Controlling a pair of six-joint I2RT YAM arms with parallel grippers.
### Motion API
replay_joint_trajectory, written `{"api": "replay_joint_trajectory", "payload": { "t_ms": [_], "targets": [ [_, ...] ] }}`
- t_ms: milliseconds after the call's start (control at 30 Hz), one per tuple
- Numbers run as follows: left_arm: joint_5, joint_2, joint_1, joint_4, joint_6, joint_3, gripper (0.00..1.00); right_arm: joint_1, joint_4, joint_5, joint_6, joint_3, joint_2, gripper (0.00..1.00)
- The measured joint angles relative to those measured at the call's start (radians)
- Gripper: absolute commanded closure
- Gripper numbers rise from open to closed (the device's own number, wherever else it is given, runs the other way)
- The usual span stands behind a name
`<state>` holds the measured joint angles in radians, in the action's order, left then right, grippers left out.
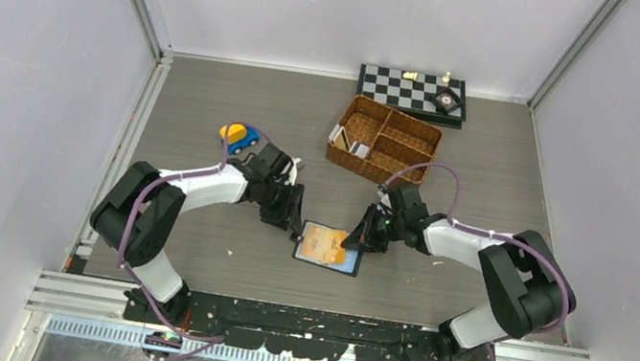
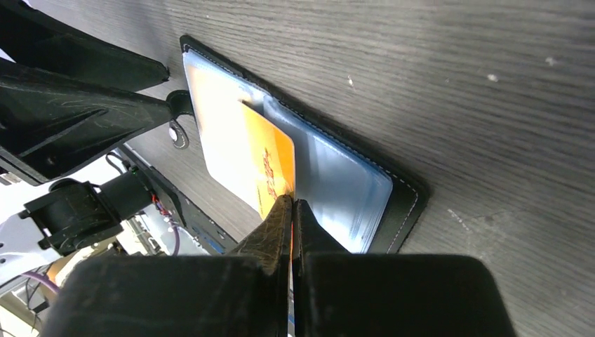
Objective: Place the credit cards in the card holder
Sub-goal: Insert the credit card into the card holder.
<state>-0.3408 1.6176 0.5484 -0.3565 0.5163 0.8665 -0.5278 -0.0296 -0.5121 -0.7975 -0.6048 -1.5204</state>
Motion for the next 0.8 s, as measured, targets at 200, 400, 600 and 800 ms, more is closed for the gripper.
{"api": "replay_joint_trajectory", "payload": {
  "t_ms": [200, 400, 600, 800],
  "targets": [
    [-0.001, 0.003, 0.0, 0.01, 0.0, -0.004, 0.62, -0.018, 0.059, 0.025, 0.007, 0.007, -0.026, 1.0],
    [-0.007, 0.006, 0.0, 0.021, 0.0, -0.013, 0.71, -0.043, 0.108, 0.062, 0.005, 0.012, -0.031, 0.99],
    [-0.021, 0.008, 0.0, 0.029, 0.0, -0.023, 0.85, -0.061, 0.138, 0.103, -0.004, 0.016, -0.031, 1.0],
    [-0.02, 0.009, -0.006, 0.033, -0.001, -0.032, 1.0, -0.069, 0.152, 0.132, -0.019, 0.024, -0.029, 1.0]
  ]
}}
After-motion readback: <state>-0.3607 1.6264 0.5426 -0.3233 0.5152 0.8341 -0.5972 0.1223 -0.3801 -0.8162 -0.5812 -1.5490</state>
